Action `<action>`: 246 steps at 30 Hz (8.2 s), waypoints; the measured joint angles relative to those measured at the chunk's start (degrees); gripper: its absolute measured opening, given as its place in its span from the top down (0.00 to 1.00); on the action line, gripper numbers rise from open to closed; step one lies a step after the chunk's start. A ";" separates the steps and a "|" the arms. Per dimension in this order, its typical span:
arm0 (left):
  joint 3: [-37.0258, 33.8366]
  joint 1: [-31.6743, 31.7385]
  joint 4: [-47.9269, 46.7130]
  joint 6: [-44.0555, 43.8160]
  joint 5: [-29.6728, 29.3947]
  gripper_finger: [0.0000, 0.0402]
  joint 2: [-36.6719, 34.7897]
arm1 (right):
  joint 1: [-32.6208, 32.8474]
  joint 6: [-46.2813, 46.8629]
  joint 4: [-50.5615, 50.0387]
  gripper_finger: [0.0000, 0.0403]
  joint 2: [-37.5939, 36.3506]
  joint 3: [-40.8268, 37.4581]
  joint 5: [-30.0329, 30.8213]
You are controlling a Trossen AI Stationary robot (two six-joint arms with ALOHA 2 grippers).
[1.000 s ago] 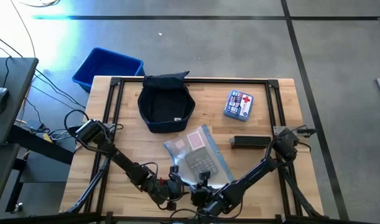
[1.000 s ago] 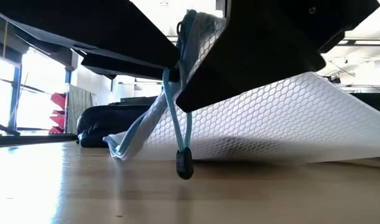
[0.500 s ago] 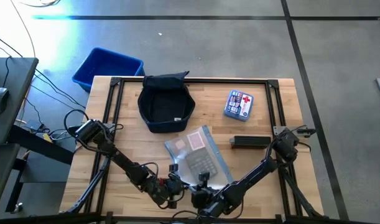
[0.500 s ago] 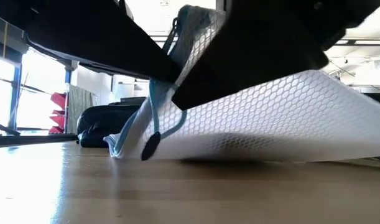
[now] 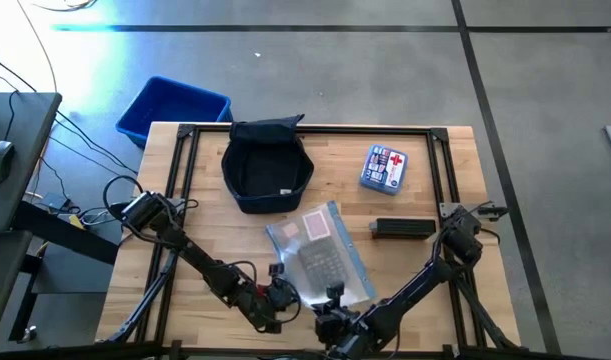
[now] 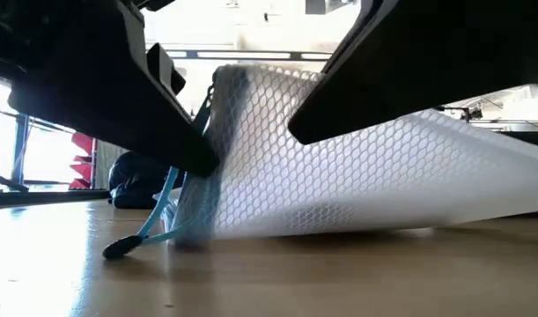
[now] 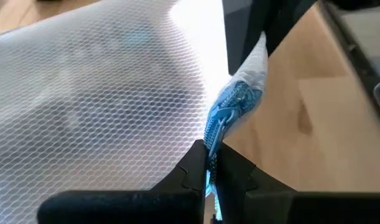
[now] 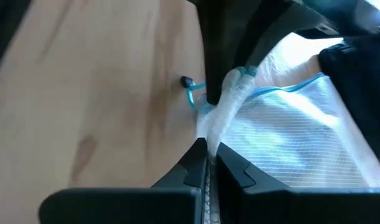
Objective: Unpack backpack
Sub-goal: Open the transparent zip bag, then remove the black calculator from the transparent zip bag
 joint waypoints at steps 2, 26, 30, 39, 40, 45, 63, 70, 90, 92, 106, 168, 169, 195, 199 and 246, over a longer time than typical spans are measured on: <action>0.00 -0.01 0.51 0.07 0.07 1.00 0.00 | -0.05 -0.29 -1.33 0.95 0.00 1.06 -1.25; 0.28 -0.09 -0.64 -0.98 1.75 1.00 -0.03 | -0.63 3.86 -6.88 0.99 0.00 4.95 0.22; 0.46 0.96 -4.89 -4.08 3.60 1.00 -0.22 | 0.10 4.11 -7.53 1.00 0.11 4.92 1.50; 0.34 1.27 -8.92 -3.82 4.81 1.00 -0.05 | 1.32 2.77 -7.78 1.00 0.00 4.88 -1.02; 0.62 0.99 -8.74 -3.07 4.81 1.00 -0.04 | 1.26 2.62 -7.69 1.00 0.00 4.88 -1.25; 2.12 0.13 -7.23 -0.38 4.44 1.00 0.04 | 1.15 2.69 -7.56 1.00 0.00 4.88 -1.25; 2.47 3.36 -44.17 -22.73 -1.59 1.00 -0.33 | 3.43 1.05 -8.63 1.00 0.00 4.88 1.79; 1.65 2.53 -65.84 -35.60 -3.78 1.00 -2.60 | 5.62 5.19 -15.64 1.00 0.00 4.90 0.44; 6.36 -6.44 -67.57 -40.71 0.96 0.99 -3.30 | 5.55 43.83 -47.82 0.99 0.00 4.91 -3.51; 9.01 -7.04 -67.95 -39.07 1.12 0.98 -3.35 | 5.57 45.02 -49.13 0.96 0.00 5.09 -7.46; 16.15 -10.40 -48.78 -9.97 -15.64 0.75 -1.84 | 10.22 54.14 -63.54 0.55 0.00 16.73 -13.17; 25.51 -4.00 -39.27 11.08 -23.73 1.00 7.80 | -2.45 19.52 -13.95 0.65 0.02 1.69 4.97; 25.51 -4.00 -38.90 11.10 -23.68 1.00 7.80 | -2.87 19.32 -13.69 0.63 0.02 1.69 4.67; 25.49 -3.93 -39.16 11.16 -23.67 1.00 7.80 | -9.13 40.93 -21.53 0.54 3.19 1.82 5.56; 25.49 -3.93 -39.14 11.16 -23.42 1.00 7.80 | -9.39 45.15 -26.89 0.67 3.19 1.82 4.60; 25.49 -3.78 -46.83 0.49 -28.65 1.00 7.82 | 11.59 33.56 -51.82 0.99 2.76 35.08 4.69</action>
